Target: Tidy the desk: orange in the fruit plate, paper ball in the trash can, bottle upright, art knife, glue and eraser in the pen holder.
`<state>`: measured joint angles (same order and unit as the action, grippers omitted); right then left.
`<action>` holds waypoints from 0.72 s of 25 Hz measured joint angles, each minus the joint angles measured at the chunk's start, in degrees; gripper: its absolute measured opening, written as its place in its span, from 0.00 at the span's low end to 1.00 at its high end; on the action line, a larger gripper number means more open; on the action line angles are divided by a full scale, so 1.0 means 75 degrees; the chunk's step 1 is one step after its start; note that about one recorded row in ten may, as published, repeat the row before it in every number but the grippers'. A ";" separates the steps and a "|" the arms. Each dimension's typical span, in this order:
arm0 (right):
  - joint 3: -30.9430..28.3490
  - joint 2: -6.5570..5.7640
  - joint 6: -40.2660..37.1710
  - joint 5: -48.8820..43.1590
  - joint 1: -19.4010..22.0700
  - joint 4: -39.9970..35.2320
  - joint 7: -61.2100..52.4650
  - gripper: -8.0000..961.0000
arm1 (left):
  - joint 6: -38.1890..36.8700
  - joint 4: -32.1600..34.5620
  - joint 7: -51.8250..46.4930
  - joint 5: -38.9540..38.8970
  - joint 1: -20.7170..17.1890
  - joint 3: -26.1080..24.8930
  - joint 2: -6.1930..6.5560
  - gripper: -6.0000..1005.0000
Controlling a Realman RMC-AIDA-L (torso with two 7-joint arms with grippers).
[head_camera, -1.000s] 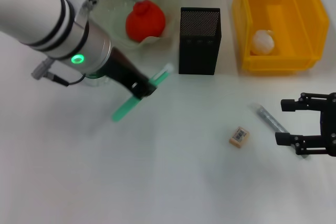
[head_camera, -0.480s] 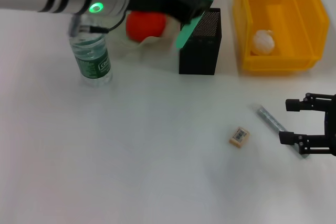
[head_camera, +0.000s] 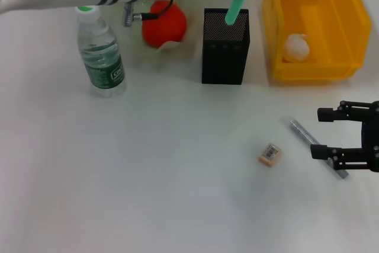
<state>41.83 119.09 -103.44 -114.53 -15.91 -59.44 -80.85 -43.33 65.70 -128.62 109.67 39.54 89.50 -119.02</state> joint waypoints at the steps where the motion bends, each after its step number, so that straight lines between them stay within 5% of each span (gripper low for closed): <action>1: 0.0000 0.0000 0.0000 0.0000 -0.0006 0.0004 0.0009 0.79 | 0.0186 -0.0160 0.0177 -0.0210 0.0040 0.0031 -0.0003 0.29; 18: 0.0055 -0.0014 0.0196 -0.0019 -0.0103 0.0180 0.0053 0.79 | 0.1582 -0.1279 0.1018 -0.0805 0.0378 0.0885 0.0005 0.34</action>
<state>42.25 118.99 -101.97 -114.67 -16.68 -58.09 -80.46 -31.46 56.11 -120.98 103.64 42.38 96.14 -118.98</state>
